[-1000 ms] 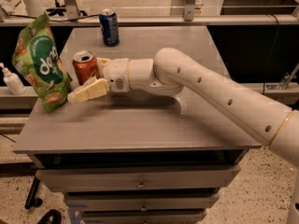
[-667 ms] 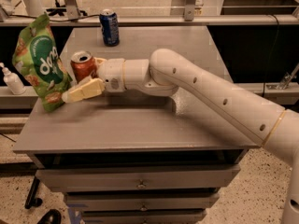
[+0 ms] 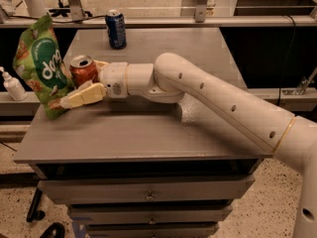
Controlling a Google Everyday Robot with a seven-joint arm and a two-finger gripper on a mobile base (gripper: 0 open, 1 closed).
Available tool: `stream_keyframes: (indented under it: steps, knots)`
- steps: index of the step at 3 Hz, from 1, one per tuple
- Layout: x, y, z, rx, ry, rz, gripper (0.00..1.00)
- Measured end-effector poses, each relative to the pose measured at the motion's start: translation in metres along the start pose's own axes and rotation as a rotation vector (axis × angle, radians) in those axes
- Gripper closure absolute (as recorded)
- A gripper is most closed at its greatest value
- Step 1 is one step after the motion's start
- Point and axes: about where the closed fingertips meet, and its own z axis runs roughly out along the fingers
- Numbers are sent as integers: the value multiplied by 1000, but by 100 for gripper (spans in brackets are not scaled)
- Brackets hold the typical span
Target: Move coke can near green rice chip bag
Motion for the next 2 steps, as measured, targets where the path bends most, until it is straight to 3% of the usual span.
stream_keyframes:
  steps: [1,2]
  knots:
    - [-2,-10,-20,36,27,-18,0]
    - [-11,-26,-63,93,83,-60,0]
